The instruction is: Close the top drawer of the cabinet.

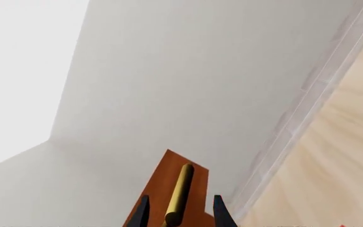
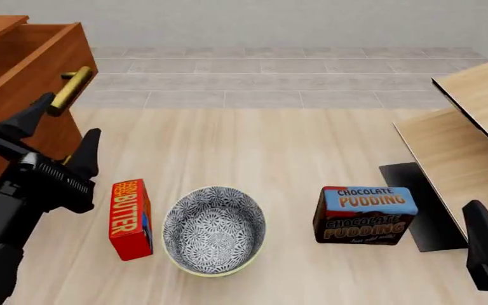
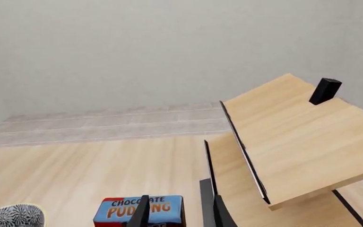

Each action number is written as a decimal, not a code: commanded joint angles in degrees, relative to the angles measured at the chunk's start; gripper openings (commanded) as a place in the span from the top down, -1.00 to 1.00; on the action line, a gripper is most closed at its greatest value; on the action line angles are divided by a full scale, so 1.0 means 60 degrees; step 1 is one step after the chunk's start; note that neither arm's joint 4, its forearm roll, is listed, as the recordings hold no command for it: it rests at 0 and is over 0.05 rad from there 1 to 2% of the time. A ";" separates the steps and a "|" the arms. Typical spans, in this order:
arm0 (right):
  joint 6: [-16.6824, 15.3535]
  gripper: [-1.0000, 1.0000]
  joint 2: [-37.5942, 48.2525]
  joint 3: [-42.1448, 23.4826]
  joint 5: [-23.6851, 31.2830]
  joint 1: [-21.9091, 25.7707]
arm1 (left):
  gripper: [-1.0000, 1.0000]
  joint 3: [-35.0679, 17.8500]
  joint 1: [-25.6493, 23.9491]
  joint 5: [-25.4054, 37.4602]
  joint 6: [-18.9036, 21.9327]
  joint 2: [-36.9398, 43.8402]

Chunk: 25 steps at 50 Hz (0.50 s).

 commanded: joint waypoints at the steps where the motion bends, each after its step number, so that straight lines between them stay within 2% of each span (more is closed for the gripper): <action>1: 0.0024 -1.00 0.0000 -0.0013 -0.0002 0.0016 | -1.00 -0.0124 0.0186 -0.0002 0.0156 0.0168; 25: -0.0020 -1.00 0.0000 -0.0064 0.0047 -0.0041 | -1.00 -0.0157 0.0593 -0.0002 0.0209 0.0493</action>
